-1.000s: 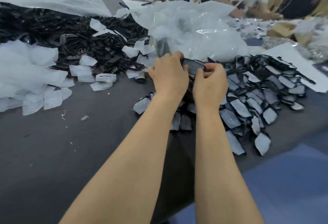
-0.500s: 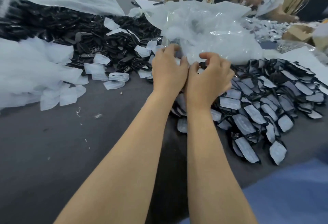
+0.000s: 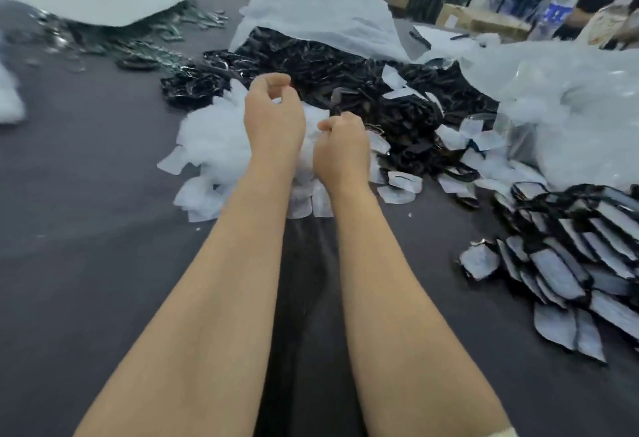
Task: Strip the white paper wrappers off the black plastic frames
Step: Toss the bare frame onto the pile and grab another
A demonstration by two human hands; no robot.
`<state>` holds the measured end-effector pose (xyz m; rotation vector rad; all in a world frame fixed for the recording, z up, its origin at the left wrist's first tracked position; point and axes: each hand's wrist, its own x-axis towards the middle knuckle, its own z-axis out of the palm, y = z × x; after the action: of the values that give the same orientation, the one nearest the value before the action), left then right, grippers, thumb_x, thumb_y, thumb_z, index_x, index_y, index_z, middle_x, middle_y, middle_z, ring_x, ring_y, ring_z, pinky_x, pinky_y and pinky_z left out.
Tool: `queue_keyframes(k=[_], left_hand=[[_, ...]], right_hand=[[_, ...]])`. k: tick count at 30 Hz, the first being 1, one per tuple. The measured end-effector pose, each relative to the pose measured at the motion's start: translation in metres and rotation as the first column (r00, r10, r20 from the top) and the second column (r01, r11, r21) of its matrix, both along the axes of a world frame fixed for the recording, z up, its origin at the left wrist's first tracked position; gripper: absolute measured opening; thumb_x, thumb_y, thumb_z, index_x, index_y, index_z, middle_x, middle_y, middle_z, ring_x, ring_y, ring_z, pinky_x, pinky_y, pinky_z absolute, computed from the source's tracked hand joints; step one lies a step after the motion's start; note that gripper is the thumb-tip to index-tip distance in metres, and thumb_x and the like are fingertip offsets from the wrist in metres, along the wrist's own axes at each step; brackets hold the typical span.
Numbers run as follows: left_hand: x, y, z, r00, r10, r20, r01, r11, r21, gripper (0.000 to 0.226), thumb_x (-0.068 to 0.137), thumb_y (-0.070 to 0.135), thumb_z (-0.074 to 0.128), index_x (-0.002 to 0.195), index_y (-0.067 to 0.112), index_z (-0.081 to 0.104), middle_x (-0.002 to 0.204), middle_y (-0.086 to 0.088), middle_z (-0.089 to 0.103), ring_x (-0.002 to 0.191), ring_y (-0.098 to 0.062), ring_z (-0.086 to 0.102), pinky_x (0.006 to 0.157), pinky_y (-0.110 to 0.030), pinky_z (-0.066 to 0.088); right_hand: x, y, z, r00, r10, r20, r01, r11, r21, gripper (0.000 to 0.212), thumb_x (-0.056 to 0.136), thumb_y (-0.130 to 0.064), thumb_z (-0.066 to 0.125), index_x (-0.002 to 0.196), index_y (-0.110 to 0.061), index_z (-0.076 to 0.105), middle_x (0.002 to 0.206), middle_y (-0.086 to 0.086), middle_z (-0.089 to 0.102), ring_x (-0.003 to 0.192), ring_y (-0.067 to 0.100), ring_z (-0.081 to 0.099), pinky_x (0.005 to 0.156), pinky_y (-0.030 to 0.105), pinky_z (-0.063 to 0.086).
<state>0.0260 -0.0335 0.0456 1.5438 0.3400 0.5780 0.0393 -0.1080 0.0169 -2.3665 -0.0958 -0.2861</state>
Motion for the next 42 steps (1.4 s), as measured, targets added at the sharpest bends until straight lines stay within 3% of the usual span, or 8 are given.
queue_keyframes(k=[3, 9, 15, 21, 29, 32, 37, 42], left_hand=[[0.019, 0.003, 0.003, 1.000, -0.003, -0.021, 0.001, 0.992, -0.127, 0.019, 0.093, 0.003, 0.040, 0.102, 0.014, 0.053, 0.095, 0.003, 0.054, 0.099, -0.017, 0.057, 0.100, -0.037, 0.047], [0.051, 0.008, 0.008, 0.998, 0.062, -0.026, -0.067, 0.943, -0.325, 0.021, 0.094, 0.004, 0.038, 0.106, 0.014, 0.052, 0.108, -0.006, 0.058, 0.090, -0.011, 0.052, 0.093, -0.031, 0.048], [0.065, 0.015, 0.007, 0.996, 0.078, -0.041, -0.088, 0.892, -0.443, 0.019, 0.094, 0.005, 0.038, 0.108, 0.012, 0.050, 0.120, -0.016, 0.059, 0.088, -0.022, 0.054, 0.080, -0.030, 0.046], [0.067, 0.017, 0.009, 0.996, 0.085, -0.025, -0.086, 0.843, -0.531, 0.014, 0.094, 0.008, 0.041, 0.104, 0.011, 0.051, 0.085, 0.000, 0.048, 0.060, -0.012, 0.039, 0.063, -0.027, 0.037], [0.063, 0.024, 0.013, 0.993, 0.114, -0.029, -0.110, 0.805, -0.583, 0.009, 0.097, 0.012, 0.043, 0.098, 0.014, 0.051, 0.080, 0.004, 0.051, 0.065, -0.003, 0.052, 0.066, -0.020, 0.047], [0.065, 0.023, 0.013, 0.994, 0.106, -0.038, -0.109, 0.809, -0.577, 0.009, 0.096, 0.011, 0.043, 0.093, 0.015, 0.050, 0.079, 0.005, 0.051, 0.066, -0.004, 0.050, 0.062, -0.019, 0.045], [0.068, 0.021, 0.012, 0.994, 0.105, -0.038, -0.109, 0.823, -0.558, 0.008, 0.094, 0.008, 0.042, 0.090, 0.012, 0.047, 0.079, 0.001, 0.048, 0.064, -0.008, 0.045, 0.065, -0.023, 0.041], [0.067, 0.021, 0.011, 0.994, 0.102, -0.034, -0.104, 0.824, -0.557, 0.009, 0.093, 0.007, 0.041, 0.088, 0.013, 0.045, 0.085, -0.001, 0.049, 0.060, -0.012, 0.038, 0.063, -0.025, 0.037]], right_hand=[[0.027, 0.013, -0.004, 1.000, -0.012, 0.020, 0.012, 1.000, 0.025, 0.038, 0.094, -0.004, 0.039, 0.127, -0.007, 0.057, 0.139, 0.009, 0.047, 0.129, 0.025, 0.041, 0.103, 0.036, 0.037], [0.078, 0.038, 0.002, 0.998, 0.061, -0.011, -0.062, 0.994, -0.091, 0.030, 0.094, -0.013, 0.041, 0.117, -0.016, 0.061, 0.120, 0.007, 0.060, 0.114, 0.026, 0.052, 0.096, 0.039, 0.041], [0.097, 0.054, -0.006, 0.964, 0.056, -0.261, -0.117, 0.967, -0.228, 0.042, 0.101, -0.037, 0.028, 0.141, -0.032, 0.041, 0.158, 0.005, 0.020, 0.148, 0.027, 0.000, 0.115, 0.057, -0.007], [0.097, 0.053, -0.009, 0.984, 0.039, -0.174, -0.067, 0.986, -0.154, 0.035, 0.100, -0.028, 0.035, 0.122, -0.018, 0.061, 0.139, -0.003, 0.049, 0.145, 0.021, 0.015, 0.116, 0.054, 0.001], [0.098, 0.054, -0.005, 0.993, -0.104, -0.056, 0.107, 0.993, 0.043, 0.029, 0.097, -0.028, 0.042, 0.122, -0.019, 0.052, 0.124, 0.004, 0.058, 0.131, 0.025, 0.038, 0.116, 0.052, 0.007], [0.100, 0.056, -0.002, 0.995, -0.046, -0.090, 0.043, 0.998, -0.036, 0.044, 0.097, -0.026, 0.040, 0.140, -0.034, 0.039, 0.140, 0.006, 0.047, 0.138, 0.027, 0.027, 0.115, 0.055, 0.004], [0.103, 0.062, -0.001, 0.957, 0.055, -0.283, -0.112, 0.976, -0.188, 0.036, 0.101, -0.039, 0.031, 0.132, -0.038, 0.048, 0.150, 0.007, 0.034, 0.146, 0.030, 0.007, 0.114, 0.061, -0.005], [0.102, 0.060, -0.003, 0.970, 0.045, -0.238, -0.065, 0.995, -0.076, 0.027, 0.098, -0.028, 0.038, 0.095, -0.023, 0.065, 0.138, 0.003, 0.049, 0.145, 0.026, 0.012, 0.114, 0.057, -0.004]])
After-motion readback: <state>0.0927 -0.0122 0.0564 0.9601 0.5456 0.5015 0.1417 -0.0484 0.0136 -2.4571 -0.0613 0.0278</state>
